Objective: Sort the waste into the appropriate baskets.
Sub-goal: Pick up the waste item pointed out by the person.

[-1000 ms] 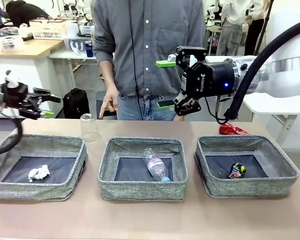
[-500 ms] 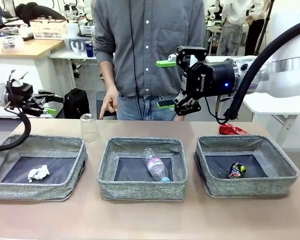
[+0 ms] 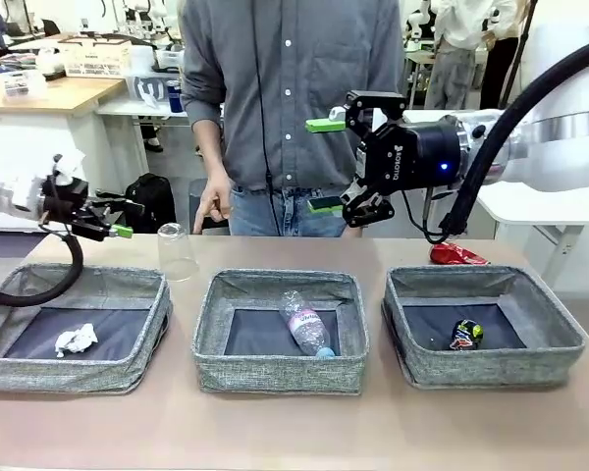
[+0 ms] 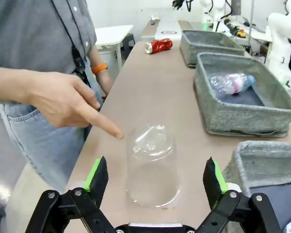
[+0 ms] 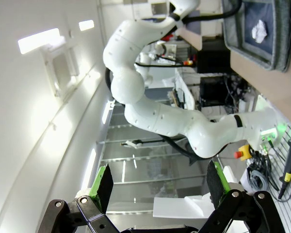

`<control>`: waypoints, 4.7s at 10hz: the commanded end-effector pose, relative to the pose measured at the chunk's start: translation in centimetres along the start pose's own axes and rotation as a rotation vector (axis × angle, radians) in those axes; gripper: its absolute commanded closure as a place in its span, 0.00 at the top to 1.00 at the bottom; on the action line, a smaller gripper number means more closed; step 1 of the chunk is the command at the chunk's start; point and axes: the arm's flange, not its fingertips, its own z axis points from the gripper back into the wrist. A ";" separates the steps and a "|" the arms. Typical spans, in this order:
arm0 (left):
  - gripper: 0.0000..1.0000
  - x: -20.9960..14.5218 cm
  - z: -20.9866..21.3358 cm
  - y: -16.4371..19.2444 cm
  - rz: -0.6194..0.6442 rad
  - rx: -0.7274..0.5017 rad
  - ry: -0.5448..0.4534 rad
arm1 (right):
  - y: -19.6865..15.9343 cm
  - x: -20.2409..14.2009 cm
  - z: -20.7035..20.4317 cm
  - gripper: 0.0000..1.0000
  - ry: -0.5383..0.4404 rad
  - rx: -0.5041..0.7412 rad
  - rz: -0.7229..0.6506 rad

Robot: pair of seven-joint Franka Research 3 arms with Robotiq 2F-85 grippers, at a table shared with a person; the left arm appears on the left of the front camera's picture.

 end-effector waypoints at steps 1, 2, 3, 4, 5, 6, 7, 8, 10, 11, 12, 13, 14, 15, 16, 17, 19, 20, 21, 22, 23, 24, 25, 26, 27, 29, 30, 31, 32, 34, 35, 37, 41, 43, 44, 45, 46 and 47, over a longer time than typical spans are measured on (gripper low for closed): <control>1.00 -0.9 -0.1 1.5 -0.050 0.042 -0.022 | 0.4 0.0 0.0 1.00 -0.002 -0.011 -0.008; 1.00 -1.5 0.0 1.9 -0.058 0.042 -0.029 | 0.4 0.0 0.0 1.00 -0.002 -0.011 -0.008; 1.00 -2.1 0.2 2.2 -0.077 0.047 -0.040 | 0.4 0.0 0.0 1.00 -0.002 -0.011 -0.008; 1.00 -2.9 0.3 2.5 -0.054 0.056 -0.057 | 0.4 0.0 0.0 1.00 -0.002 -0.011 -0.008; 1.00 -3.5 0.0 2.5 -0.036 0.045 -0.052 | 0.4 0.0 0.0 1.00 -0.002 -0.011 -0.008; 1.00 -3.8 -0.7 2.3 -0.024 0.027 -0.030 | 0.4 0.0 0.0 1.00 -0.002 -0.011 -0.008; 1.00 -4.0 -1.4 2.3 0.006 0.007 -0.010 | 0.4 0.0 0.0 1.00 -0.002 -0.011 -0.008; 1.00 -4.1 -2.1 2.5 0.028 -0.004 0.004 | 0.4 0.0 0.0 1.00 -0.002 -0.011 -0.008; 1.00 -4.1 -3.6 2.9 0.034 0.000 0.003 | 0.4 0.0 0.0 1.00 -0.002 -0.011 -0.008; 1.00 -4.2 -4.4 2.9 0.043 -0.010 0.008 | 0.4 0.0 0.0 1.00 -0.002 -0.011 -0.008; 1.00 -4.5 -5.6 2.8 0.043 -0.041 0.025 | 0.4 0.0 0.0 1.00 -0.002 -0.011 -0.008; 1.00 -4.7 -6.6 2.8 0.053 -0.059 0.028 | 0.4 0.0 0.0 1.00 -0.002 -0.011 -0.008; 1.00 -4.9 -7.5 2.6 0.058 -0.074 0.030 | 0.4 0.0 0.0 1.00 -0.002 -0.011 -0.008; 1.00 -5.0 -8.1 2.6 0.054 -0.075 0.030 | 0.4 0.0 0.0 1.00 -0.002 -0.011 -0.008; 1.00 -5.0 -8.6 2.6 0.051 -0.066 0.014 | 0.4 0.0 0.0 1.00 -0.002 -0.011 -0.008; 1.00 -5.0 -9.0 2.6 0.038 -0.045 0.002 | 0.4 0.0 0.0 1.00 -0.002 -0.011 -0.008; 1.00 -4.8 -9.6 2.6 0.029 -0.021 -0.028 | 0.4 0.0 0.0 1.00 -0.002 -0.011 -0.008; 1.00 -4.9 -9.9 2.4 0.028 -0.030 -0.025 | 0.4 0.0 0.0 1.00 -0.002 -0.011 -0.008; 1.00 -4.9 -10.1 2.3 0.035 -0.040 -0.023 | 0.4 0.0 0.0 1.00 -0.002 -0.011 -0.008; 1.00 -5.0 -10.2 2.2 0.038 -0.059 -0.014 | 0.4 0.0 0.0 1.00 -0.002 -0.011 -0.008; 1.00 -5.0 -10.3 2.1 0.043 -0.077 -0.003 | 0.4 0.0 0.0 1.00 -0.002 -0.011 -0.008; 0.81 -5.0 -10.5 2.0 0.036 -0.085 0.003 | 0.4 0.0 0.0 1.00 -0.002 -0.011 -0.008; 0.81 -4.9 -10.5 1.9 0.032 -0.088 0.003 | 0.4 0.0 0.0 1.00 -0.002 -0.011 -0.008; 0.62 -4.8 -10.4 1.9 0.031 -0.091 -0.002 | 0.4 0.0 0.0 1.00 -0.002 -0.011 -0.008; 0.76 -4.7 -10.4 1.8 0.033 -0.094 -0.003 | 0.4 0.0 0.0 1.00 -0.002 -0.011 -0.008; 0.56 -4.5 -10.4 1.6 0.043 -0.109 -0.015 | 0.4 0.0 0.0 1.00 -0.002 -0.011 -0.008; 0.56 -4.2 -10.2 1.4 0.040 -0.108 -0.013 | 0.4 0.0 0.0 1.00 -0.002 -0.011 -0.008; 0.56 -4.1 -10.1 1.4 0.037 -0.106 -0.015 | 0.4 0.0 0.0 1.00 -0.002 -0.011 -0.008; 0.56 -4.0 -10.1 1.4 0.035 -0.103 -0.020 | 0.4 0.0 0.0 1.00 -0.002 -0.011 -0.008; 0.56 -3.7 -9.9 1.3 0.029 -0.102 -0.026 | 0.4 0.0 0.0 1.00 -0.002 -0.011 -0.008; 0.56 -3.0 -9.6 1.1 0.032 -0.118 -0.059 | 0.4 0.0 0.0 1.00 -0.002 -0.011 -0.008; 0.56 1.2 -8.4 -0.5 -0.024 -0.083 -0.076 | 0.4 0.0 0.0 1.00 -0.002 -0.011 -0.008; 0.56 13.4 -5.9 -4.8 -0.080 -0.057 -0.023 | 0.4 0.0 0.0 1.00 -0.002 -0.011 -0.008; 0.56 17.3 -3.1 -7.8 -0.045 -0.062 0.051 | 0.4 0.0 0.0 1.00 -0.002 -0.011 -0.008; 0.56 17.0 -1.8 -9.1 -0.032 -0.057 0.137 | 0.4 0.0 0.0 1.00 -0.002 -0.011 -0.008; 0.56 17.0 -4.2 -5.7 -0.089 -0.057 -0.015 | 0.4 0.0 0.0 1.00 -0.002 -0.011 -0.008; 0.56 17.0 -4.2 -5.7 -0.089 -0.057 -0.015 | 0.4 0.0 0.0 1.00 -0.002 -0.011 -0.008; 0.56 17.0 -4.2 -5.7 -0.089 -0.057 -0.015 | 0.4 0.0 0.0 1.00 -0.002 -0.011 -0.008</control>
